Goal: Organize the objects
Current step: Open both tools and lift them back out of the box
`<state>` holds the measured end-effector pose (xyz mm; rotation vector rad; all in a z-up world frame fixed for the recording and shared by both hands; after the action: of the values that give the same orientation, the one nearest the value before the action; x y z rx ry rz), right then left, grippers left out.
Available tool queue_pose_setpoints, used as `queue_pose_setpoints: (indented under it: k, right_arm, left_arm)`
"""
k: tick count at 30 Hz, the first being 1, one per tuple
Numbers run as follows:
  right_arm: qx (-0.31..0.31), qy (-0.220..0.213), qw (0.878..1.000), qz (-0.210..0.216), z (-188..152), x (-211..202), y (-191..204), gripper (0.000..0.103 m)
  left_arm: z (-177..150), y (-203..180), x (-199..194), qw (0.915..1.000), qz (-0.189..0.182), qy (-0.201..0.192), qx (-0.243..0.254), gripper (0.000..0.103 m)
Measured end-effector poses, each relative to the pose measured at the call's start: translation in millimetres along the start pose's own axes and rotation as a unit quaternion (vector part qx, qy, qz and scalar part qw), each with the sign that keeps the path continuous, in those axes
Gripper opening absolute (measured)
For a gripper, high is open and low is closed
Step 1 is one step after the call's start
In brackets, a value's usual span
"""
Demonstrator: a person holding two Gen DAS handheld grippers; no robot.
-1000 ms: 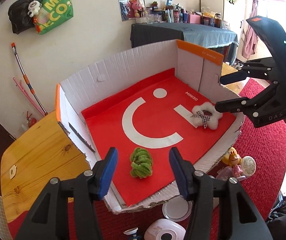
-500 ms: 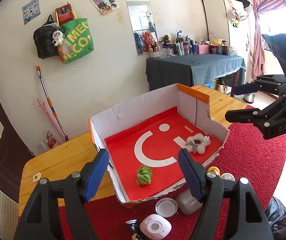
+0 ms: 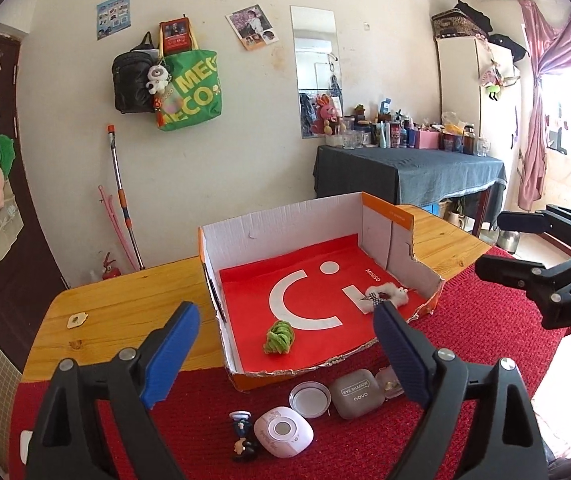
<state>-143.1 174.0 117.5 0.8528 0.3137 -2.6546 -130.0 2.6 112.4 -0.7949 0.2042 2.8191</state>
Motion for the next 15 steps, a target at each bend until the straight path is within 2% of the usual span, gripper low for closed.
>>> queue_pose_setpoints:
  k: [3, 9, 11, 15]
  right_arm:
    - [0.011, -0.022, 1.0, -0.017, -8, -4, 4, 0.094]
    - [0.025, -0.059, 0.996, -0.059, -29, -13, 8, 0.095]
    - [0.031, -0.062, 0.996, -0.06, -37, -12, 11, 0.099]
    - [0.045, -0.061, 0.995, -0.061, -55, -2, 17, 0.1]
  left_arm:
    - [-12, 0, -5, 0.9998, 0.005, -0.006, -0.015, 0.09]
    - [-38, 2, -13, 0.9983, 0.019, -0.018, -0.052, 0.095]
    - [-46, 2, -13, 0.9977, 0.027, -0.021, -0.058, 0.095]
    - [-65, 3, -11, 0.9959, 0.034, -0.022, -0.081, 0.101]
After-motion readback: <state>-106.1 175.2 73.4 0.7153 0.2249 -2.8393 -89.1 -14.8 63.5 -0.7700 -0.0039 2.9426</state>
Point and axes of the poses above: each gripper's, at about its wrist camera, not at the fingertips, and x roughly the way its jaws point, y to its left, z to its top, the point moved 9 cm from there along x, roughly the way its jaws point, and after that the axes turned 4 degrees about y, right-handed, at the moved point
